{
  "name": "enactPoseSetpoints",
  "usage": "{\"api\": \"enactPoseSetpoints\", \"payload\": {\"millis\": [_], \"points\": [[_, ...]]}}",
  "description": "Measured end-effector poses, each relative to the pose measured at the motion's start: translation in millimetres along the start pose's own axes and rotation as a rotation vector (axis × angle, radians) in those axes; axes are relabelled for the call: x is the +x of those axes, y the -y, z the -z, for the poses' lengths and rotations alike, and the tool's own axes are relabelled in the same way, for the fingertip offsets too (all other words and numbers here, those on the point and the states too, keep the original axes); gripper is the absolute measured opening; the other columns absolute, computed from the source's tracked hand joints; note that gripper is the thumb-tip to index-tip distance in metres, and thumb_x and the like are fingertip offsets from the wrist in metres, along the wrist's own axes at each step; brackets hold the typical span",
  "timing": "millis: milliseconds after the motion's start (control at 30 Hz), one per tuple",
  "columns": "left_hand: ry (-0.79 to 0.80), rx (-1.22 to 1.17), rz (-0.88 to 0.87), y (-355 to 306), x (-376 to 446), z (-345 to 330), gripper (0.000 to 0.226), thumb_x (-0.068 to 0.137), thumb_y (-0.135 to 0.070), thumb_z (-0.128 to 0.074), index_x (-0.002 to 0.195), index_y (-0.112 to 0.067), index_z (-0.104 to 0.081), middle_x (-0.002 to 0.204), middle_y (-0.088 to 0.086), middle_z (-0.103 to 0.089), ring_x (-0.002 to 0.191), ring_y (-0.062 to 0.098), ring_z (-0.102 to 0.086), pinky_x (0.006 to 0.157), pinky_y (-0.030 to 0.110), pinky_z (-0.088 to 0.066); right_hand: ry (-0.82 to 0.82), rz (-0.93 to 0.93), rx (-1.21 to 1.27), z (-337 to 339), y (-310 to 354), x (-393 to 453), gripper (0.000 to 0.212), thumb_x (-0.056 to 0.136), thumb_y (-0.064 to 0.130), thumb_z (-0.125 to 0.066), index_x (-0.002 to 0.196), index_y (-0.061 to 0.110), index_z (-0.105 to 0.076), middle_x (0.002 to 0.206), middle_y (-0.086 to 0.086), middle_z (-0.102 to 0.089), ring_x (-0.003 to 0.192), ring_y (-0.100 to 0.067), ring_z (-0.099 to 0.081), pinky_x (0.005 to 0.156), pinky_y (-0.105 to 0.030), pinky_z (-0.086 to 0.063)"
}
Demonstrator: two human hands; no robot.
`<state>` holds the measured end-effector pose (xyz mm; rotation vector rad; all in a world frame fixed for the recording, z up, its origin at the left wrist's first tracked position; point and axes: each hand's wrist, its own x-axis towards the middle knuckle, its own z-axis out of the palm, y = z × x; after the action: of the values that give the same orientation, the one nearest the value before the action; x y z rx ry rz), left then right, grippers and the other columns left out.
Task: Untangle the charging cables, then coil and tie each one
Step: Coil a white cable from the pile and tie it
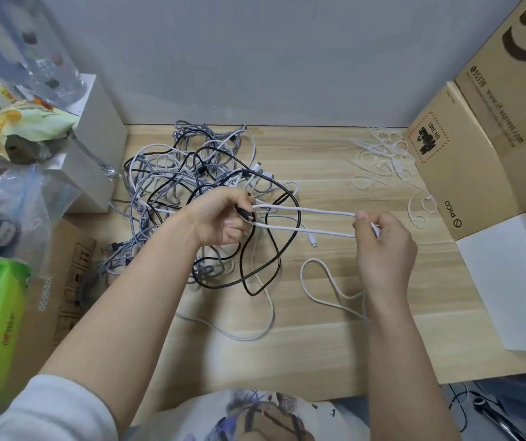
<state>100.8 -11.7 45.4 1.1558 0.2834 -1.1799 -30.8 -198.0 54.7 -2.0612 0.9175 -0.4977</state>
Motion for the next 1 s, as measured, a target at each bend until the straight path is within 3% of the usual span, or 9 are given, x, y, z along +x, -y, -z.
{"api": "enactPoseSetpoints", "payload": {"millis": [133, 233, 300, 400, 533, 700, 800, 900, 1000], "points": [[0.007, 0.136, 0.019, 5.5, -2.5, 2.2, 0.026, 0.08, 0.002, -0.047, 0.067, -0.02, -0.049, 0.055, -0.007, -0.045, 0.036, 0.002, -0.029, 0.037, 0.011, -0.021, -0.02, 0.008, 0.024, 3.7, 0.6, 2.2, 0.021, 0.094, 0.028, -0.054, 0.084, 0.012, -0.063, 0.073, -0.004, -0.061, 0.066, -0.021, -0.046, 0.058, -0.029, -0.024], [-0.04, 0.31, -0.008, 10.4, -8.1, 6.5, 0.03, 0.086, 0.009, -0.047, 0.072, -0.011, -0.065, 0.065, -0.003, -0.062, 0.05, 0.003, -0.054, 0.04, 0.009, -0.039, -0.043, -0.045, 0.133, 11.9, 0.9, 5.3, 0.021, 0.091, 0.027, -0.057, 0.072, 0.019, -0.061, 0.069, 0.011, -0.061, 0.07, -0.013, -0.05, 0.061, -0.023, -0.033], [-0.056, 0.323, -0.013, 10.9, -13.8, 9.5, 0.029, 0.086, 0.013, -0.043, 0.084, -0.006, -0.065, 0.072, -0.004, -0.069, 0.059, 0.002, -0.064, 0.044, 0.01, -0.046, -0.059, -0.085, 0.247, 16.8, 1.7, 6.8, 0.024, 0.085, 0.024, -0.062, 0.061, 0.024, -0.059, 0.065, 0.019, -0.063, 0.076, -0.006, -0.057, 0.07, -0.017, -0.039], [-0.136, 0.329, -0.076, 13.2, -20.0, 10.0, 0.026, 0.089, 0.011, -0.042, 0.093, -0.003, -0.065, 0.073, -0.006, -0.073, 0.06, -0.001, -0.066, 0.046, 0.011, -0.049, -0.044, -0.113, 0.269, 18.3, -1.4, 7.8, 0.016, 0.07, 0.026, -0.058, 0.056, 0.021, -0.061, 0.068, 0.019, -0.066, 0.081, -0.007, -0.06, 0.076, -0.024, -0.043], [-0.186, 0.25, -0.165, 21.1, -22.4, 5.8, 0.02, 0.094, -0.004, -0.051, 0.08, -0.007, -0.064, 0.067, -0.002, -0.072, 0.055, 0.001, -0.066, 0.046, 0.012, -0.051, 0.27, -0.107, 0.067, 15.3, 1.0, 6.4, 0.019, 0.074, 0.032, -0.062, 0.063, 0.017, -0.065, 0.054, 0.012, -0.056, 0.061, -0.013, -0.048, 0.062, -0.027, -0.036], [-0.229, 0.236, -0.233, 35.0, -14.9, -5.0, 0.021, 0.096, -0.006, -0.049, 0.079, -0.008, -0.062, 0.06, -0.004, -0.07, 0.054, 0.0, -0.065, 0.051, 0.012, -0.051, 0.816, -0.043, -0.118, -6.2, 23.3, -22.1, 0.033, 0.084, 0.048, -0.063, 0.073, 0.017, -0.065, 0.039, 0.015, -0.048, 0.037, 0.003, -0.042, 0.045, -0.017, -0.03], [-0.233, 0.212, -0.265, 46.0, -12.6, -13.6, 0.022, 0.095, -0.001, -0.049, 0.077, -0.003, -0.062, 0.055, -0.003, -0.067, 0.049, 0.002, -0.063, 0.051, 0.012, -0.051, 0.857, 0.103, -0.17, -26.5, 33.5, -41.7, 0.024, 0.08, 0.047, -0.068, 0.069, 0.027, -0.06, 0.058, 0.01, -0.058, 0.057, -0.004, -0.054, 0.055, -0.024, -0.044], [-0.254, 0.206, -0.333, 53.2, -15.4, -18.6, 0.022, 0.093, 0.003, -0.051, 0.075, 0.0, -0.063, 0.053, -0.002, -0.067, 0.048, 0.003, -0.062, 0.049, 0.012, -0.049, 0.807, 0.183, -0.248, -42.0, 37.4, -46.7, 0.019, 0.079, 0.039, -0.07, 0.079, 0.028, -0.055, 0.078, 0.013, -0.057, 0.076, -0.009, -0.054, 0.062, -0.027, -0.033], [-0.236, 0.294, -0.369, 54.3, -20.9, -18.8, 0.022, 0.095, -0.004, -0.05, 0.08, -0.007, -0.065, 0.056, -0.009, -0.067, 0.053, -0.005, -0.06, 0.052, 0.009, -0.045, 0.729, 0.12, -0.183, -53.5, 27.5, -45.5, 0.019, 0.084, 0.019, -0.066, 0.092, 0.02, -0.049, 0.082, 0.001, -0.059, 0.074, -0.015, -0.053, 0.064, -0.028, -0.035]]}}
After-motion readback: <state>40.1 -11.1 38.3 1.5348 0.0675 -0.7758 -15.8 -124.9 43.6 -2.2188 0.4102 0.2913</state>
